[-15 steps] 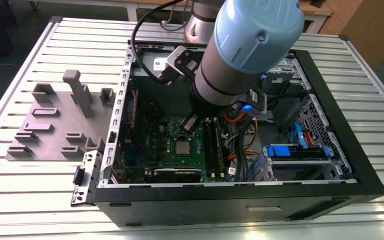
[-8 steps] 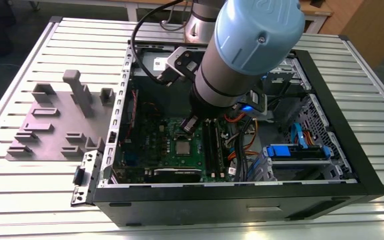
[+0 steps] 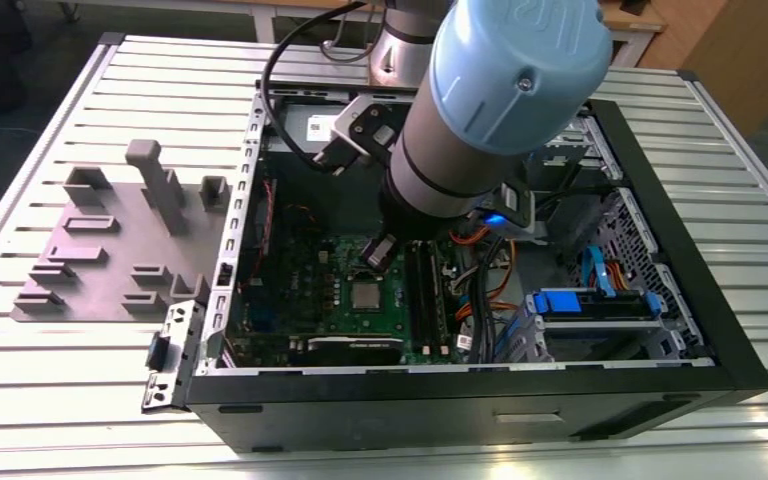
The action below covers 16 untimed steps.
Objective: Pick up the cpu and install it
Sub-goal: 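Close the cpu cover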
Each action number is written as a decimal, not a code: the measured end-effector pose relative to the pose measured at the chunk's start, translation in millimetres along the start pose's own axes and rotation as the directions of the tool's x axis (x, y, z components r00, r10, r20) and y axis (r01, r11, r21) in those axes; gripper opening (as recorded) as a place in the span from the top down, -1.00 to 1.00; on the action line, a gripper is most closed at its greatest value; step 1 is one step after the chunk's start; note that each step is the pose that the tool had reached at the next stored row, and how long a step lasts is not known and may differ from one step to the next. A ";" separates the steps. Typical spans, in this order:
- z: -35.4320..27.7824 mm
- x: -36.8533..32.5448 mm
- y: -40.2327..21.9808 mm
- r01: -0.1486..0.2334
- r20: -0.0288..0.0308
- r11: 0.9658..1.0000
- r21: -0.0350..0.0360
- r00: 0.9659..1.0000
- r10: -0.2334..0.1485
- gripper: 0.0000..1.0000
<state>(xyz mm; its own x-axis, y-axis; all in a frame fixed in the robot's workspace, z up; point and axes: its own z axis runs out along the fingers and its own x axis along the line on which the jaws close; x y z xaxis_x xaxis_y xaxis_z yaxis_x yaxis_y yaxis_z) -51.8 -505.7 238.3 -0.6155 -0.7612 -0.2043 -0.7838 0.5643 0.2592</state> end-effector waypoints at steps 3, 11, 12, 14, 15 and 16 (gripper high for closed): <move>-0.3 0.6 -0.4 0.000 0.000 1.000 0.000 1.000 0.000 0.79; -0.3 1.2 -0.9 0.000 0.000 1.000 0.000 1.000 0.000 0.79; -0.3 1.2 -0.9 0.000 0.000 1.000 0.000 1.000 0.000 0.79; -0.3 1.2 -0.9 0.000 0.000 1.000 0.000 1.000 0.000 0.79; -0.3 1.2 -0.9 0.000 0.000 1.000 0.000 1.000 0.000 0.79; -0.3 1.2 -0.9 0.000 0.000 1.000 0.000 1.000 0.000 0.79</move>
<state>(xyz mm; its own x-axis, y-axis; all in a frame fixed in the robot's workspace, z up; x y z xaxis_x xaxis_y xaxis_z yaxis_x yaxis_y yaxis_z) -51.8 -507.3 238.1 -0.6155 -0.7612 -0.2042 -0.7838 0.5643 0.2592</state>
